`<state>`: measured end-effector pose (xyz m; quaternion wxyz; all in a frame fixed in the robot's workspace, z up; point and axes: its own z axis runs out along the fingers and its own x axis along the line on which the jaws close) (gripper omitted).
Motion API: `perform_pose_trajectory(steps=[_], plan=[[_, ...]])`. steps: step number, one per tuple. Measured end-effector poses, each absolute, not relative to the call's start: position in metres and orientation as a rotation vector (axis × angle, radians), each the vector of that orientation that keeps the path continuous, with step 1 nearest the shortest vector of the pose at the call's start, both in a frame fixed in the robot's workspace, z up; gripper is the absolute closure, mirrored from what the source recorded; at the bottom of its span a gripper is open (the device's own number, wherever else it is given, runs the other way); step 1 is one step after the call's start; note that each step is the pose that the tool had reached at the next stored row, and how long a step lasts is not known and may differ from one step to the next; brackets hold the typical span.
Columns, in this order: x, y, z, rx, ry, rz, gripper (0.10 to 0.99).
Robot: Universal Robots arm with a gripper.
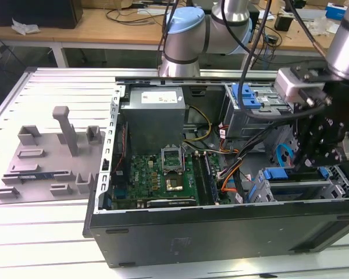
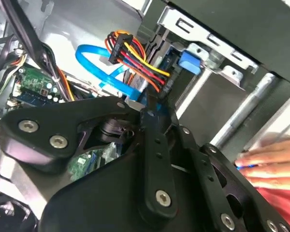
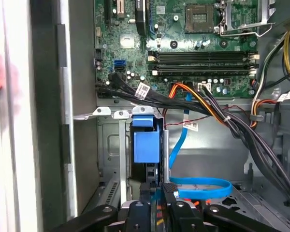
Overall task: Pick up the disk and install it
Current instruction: 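Insert the second disk wire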
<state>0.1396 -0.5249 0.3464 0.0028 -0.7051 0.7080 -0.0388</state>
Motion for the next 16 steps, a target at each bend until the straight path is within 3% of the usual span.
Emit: perform_pose_trajectory(steps=[7,11,16], plan=[[0.14,-0.525,0.371,-2.21,2.219,-0.124,0.847],[0.14,-0.525,0.371,-2.21,2.219,-0.124,0.98],[0.14,-0.525,0.371,-2.211,2.219,-0.124,0.98]])
